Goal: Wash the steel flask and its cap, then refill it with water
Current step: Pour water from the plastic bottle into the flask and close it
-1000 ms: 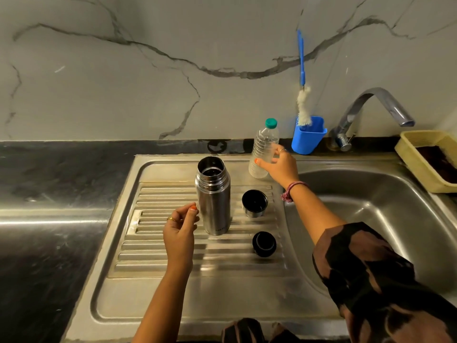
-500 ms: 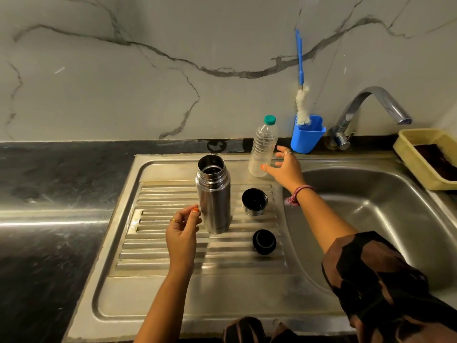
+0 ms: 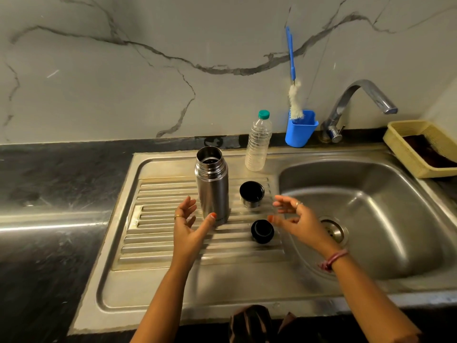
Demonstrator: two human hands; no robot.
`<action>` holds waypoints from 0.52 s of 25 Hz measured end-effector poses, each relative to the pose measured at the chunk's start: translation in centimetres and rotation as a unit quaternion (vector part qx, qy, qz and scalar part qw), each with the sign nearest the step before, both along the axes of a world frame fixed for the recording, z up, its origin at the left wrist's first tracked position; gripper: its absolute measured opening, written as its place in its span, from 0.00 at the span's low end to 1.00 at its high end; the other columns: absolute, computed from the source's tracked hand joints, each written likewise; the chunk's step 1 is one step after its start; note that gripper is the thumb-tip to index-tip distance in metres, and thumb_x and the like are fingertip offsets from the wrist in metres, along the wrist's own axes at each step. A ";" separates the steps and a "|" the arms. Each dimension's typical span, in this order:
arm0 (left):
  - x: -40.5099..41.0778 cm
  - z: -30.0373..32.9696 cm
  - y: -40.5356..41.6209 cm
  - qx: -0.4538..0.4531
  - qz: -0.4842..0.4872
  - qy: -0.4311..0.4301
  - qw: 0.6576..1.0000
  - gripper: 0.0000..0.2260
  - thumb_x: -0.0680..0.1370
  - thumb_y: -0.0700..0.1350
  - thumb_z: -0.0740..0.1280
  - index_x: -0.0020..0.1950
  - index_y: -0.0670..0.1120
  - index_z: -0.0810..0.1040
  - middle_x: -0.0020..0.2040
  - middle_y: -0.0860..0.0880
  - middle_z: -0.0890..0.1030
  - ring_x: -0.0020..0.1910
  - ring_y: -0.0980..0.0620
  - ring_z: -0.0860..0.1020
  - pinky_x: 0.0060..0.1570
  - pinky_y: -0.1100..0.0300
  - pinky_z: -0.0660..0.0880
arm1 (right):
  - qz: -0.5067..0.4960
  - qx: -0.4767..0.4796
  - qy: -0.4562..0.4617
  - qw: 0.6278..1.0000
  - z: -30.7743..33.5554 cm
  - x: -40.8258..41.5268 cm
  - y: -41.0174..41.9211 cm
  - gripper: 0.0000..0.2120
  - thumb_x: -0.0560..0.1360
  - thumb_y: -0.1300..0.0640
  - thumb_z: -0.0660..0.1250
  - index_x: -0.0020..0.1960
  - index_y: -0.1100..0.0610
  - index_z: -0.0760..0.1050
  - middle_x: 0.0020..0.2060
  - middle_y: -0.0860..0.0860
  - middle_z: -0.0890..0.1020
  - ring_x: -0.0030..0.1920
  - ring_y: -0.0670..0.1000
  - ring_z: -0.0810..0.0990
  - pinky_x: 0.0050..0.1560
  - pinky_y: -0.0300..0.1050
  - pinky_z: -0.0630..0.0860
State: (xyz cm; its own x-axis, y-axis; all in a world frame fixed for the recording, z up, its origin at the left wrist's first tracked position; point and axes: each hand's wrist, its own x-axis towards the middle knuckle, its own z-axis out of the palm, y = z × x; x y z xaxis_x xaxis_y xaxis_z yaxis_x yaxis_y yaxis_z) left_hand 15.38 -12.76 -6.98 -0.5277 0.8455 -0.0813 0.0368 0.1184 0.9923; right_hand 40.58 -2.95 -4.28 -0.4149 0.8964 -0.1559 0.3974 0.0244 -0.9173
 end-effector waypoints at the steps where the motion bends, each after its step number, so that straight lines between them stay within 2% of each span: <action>1: 0.1 0.1 0.3 -0.006 -0.012 0.014 1.000 0.38 0.67 0.50 0.77 0.73 0.51 0.64 0.67 0.51 0.72 0.66 0.55 0.72 0.66 0.61 0.67 | 0.021 -0.002 -0.021 1.000 -0.3 0.2 -0.9 0.35 0.64 0.44 0.75 0.68 0.48 0.68 0.59 0.43 0.76 0.60 0.40 0.75 0.57 0.39 0.75; 3: 0.2 0.5 1.4 -0.015 -0.027 0.038 0.999 0.46 0.63 0.53 0.80 0.75 0.50 0.61 0.70 0.51 0.69 0.69 0.55 0.69 0.66 0.66 0.64 | 0.063 0.008 -0.076 0.995 -1.2 0.2 -2.1 0.42 0.61 0.41 0.77 0.70 0.46 0.65 0.62 0.41 0.73 0.63 0.40 0.71 0.63 0.41 0.71; 6: 0.5 1.5 3.2 -0.011 -0.052 0.041 0.998 0.55 0.57 0.52 0.83 0.77 0.48 0.56 0.71 0.50 0.69 0.68 0.53 0.70 0.65 0.63 0.68 | 0.079 0.064 -0.165 0.981 -2.3 -0.5 -2.7 0.43 0.60 0.40 0.77 0.71 0.44 0.62 0.62 0.39 0.68 0.65 0.42 0.66 0.68 0.44 0.63; 9: 0.9 2.0 4.7 0.011 -0.038 0.043 0.998 0.51 0.55 0.51 0.84 0.72 0.47 0.61 0.63 0.47 0.76 0.59 0.51 0.78 0.59 0.56 0.77 | 0.050 0.118 -0.200 0.971 -2.5 -1.2 -3.0 0.36 0.63 0.41 0.77 0.67 0.44 0.67 0.58 0.41 0.71 0.64 0.45 0.66 0.65 0.46 0.61; 11: 1.4 2.3 5.1 0.019 -0.018 0.053 0.998 0.46 0.56 0.49 0.84 0.68 0.46 0.65 0.58 0.47 0.79 0.54 0.51 0.80 0.52 0.58 0.79 | 0.022 0.107 -0.172 0.979 -2.8 -1.2 -3.0 0.31 0.63 0.44 0.78 0.63 0.43 0.70 0.52 0.39 0.70 0.61 0.47 0.69 0.64 0.46 0.65; 13: 1.7 2.4 5.3 0.023 0.008 0.052 0.998 0.39 0.59 0.46 0.84 0.65 0.46 0.68 0.54 0.50 0.80 0.50 0.53 0.80 0.48 0.63 0.79 | 0.013 0.087 -0.143 0.986 -3.2 -1.1 -2.8 0.29 0.62 0.45 0.79 0.60 0.41 0.71 0.51 0.41 0.70 0.58 0.47 0.71 0.63 0.46 0.70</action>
State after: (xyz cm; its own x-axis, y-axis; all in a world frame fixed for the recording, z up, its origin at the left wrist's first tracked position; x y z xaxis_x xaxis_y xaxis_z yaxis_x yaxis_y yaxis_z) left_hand 17.11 -7.44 -4.56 -0.5455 0.8380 0.0131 0.1392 0.0752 0.9874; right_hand 39.46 -5.76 -7.46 -0.3995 0.9096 -0.1137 0.6356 0.1855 -0.7494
